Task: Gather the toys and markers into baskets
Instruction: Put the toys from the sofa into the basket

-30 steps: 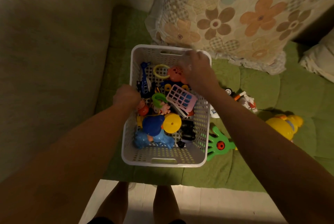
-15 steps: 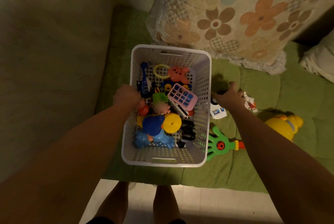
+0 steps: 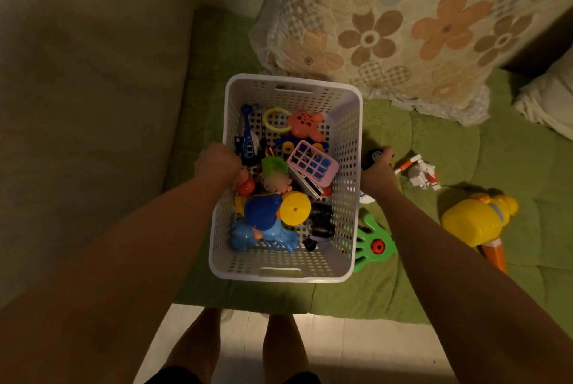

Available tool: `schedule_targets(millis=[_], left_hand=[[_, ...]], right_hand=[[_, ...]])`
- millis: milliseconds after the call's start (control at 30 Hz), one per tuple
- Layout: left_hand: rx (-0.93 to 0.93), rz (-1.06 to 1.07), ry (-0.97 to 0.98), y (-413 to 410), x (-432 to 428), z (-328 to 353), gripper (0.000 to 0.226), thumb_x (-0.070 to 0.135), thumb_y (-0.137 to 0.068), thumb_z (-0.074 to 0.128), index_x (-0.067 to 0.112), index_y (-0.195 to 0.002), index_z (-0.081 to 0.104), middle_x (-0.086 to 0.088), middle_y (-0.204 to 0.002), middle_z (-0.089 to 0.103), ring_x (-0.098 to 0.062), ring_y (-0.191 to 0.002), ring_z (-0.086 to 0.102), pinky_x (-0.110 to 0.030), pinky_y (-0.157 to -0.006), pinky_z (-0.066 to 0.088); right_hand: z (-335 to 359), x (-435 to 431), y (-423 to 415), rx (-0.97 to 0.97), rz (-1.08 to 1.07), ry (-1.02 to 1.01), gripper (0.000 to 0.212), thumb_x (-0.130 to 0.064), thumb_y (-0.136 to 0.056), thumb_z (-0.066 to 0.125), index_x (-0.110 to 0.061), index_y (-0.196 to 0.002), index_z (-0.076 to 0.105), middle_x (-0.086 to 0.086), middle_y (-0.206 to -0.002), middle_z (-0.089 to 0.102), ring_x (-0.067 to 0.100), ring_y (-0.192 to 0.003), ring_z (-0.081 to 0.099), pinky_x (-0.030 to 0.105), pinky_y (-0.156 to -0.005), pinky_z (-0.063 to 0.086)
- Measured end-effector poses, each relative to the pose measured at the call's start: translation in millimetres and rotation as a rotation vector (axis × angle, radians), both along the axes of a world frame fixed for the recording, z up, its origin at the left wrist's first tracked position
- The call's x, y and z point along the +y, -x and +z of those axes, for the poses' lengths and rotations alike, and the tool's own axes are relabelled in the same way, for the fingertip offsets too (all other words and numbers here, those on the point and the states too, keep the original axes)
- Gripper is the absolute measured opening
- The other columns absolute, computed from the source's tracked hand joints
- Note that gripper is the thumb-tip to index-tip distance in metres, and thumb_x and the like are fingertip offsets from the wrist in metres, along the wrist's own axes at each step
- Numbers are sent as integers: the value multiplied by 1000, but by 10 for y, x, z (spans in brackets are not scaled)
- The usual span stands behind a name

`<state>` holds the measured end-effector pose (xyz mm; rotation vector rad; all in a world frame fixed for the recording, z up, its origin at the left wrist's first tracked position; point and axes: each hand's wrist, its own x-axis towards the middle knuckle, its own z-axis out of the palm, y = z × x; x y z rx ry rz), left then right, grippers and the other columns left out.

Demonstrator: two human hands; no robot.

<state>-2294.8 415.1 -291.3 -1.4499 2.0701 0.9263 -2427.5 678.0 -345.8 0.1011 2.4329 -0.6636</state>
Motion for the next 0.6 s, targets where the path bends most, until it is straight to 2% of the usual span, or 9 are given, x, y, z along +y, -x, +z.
schedule_targets(millis=[67, 167, 267, 433, 500, 600], left_hand=[[-8, -8, -3, -1, -6, 9, 20, 7, -92, 50, -4, -108, 56, -20, -114, 59, -32, -104, 59, -34, -78, 48], [-11, -16, -9, -13, -4, 24, 24, 8, -92, 51, -5, -112, 56, -20, -116, 58, -33, -105, 59, -33, -78, 49], [-2, -35, -3, -22, 20, 82, 26, 9, -93, 50, -6, -114, 55, -21, -118, 58, -33, -107, 58, -32, -76, 46], [3, -15, -22, -44, 7, 124, 28, 12, -93, 51, -5, -115, 55, -20, -119, 58, -33, -107, 58, -32, -77, 46], [10, -7, -32, -50, 0, 120, 29, 11, -92, 52, -5, -116, 54, -21, -119, 58, -33, -107, 58, -34, -81, 49], [14, 7, -43, -44, 6, 105, 31, 10, -91, 53, -7, -118, 53, -23, -120, 57, -35, -109, 57, -39, -89, 50]], right_hand=[[121, 4, 24, 36, -36, 59, 71, -30, -76, 75, -20, -125, 24, 19, -130, 51, 38, -113, 56, 53, -92, 50], [445, -15, 125, 82, -123, 151, 83, -34, -68, 80, -20, -129, 26, 16, -132, 49, 33, -115, 54, 53, -94, 50], [877, -75, 193, 200, -150, 222, 86, -36, -60, 74, -19, -130, 27, 14, -124, 50, 33, -109, 56, 57, -85, 53], [1473, -372, 179, 341, -86, 436, 84, -39, -62, 78, -18, -124, 25, 1, -113, 50, 22, -98, 57, 47, -83, 53], [1605, -514, 73, 312, -29, 473, 84, -35, -65, 80, -16, -126, 26, -2, -111, 51, 18, -97, 59, 45, -83, 54], [1599, -643, -201, 88, 123, 409, 89, -37, -67, 81, -25, -133, 22, -1, -121, 52, 25, -99, 63, 49, -81, 56]])
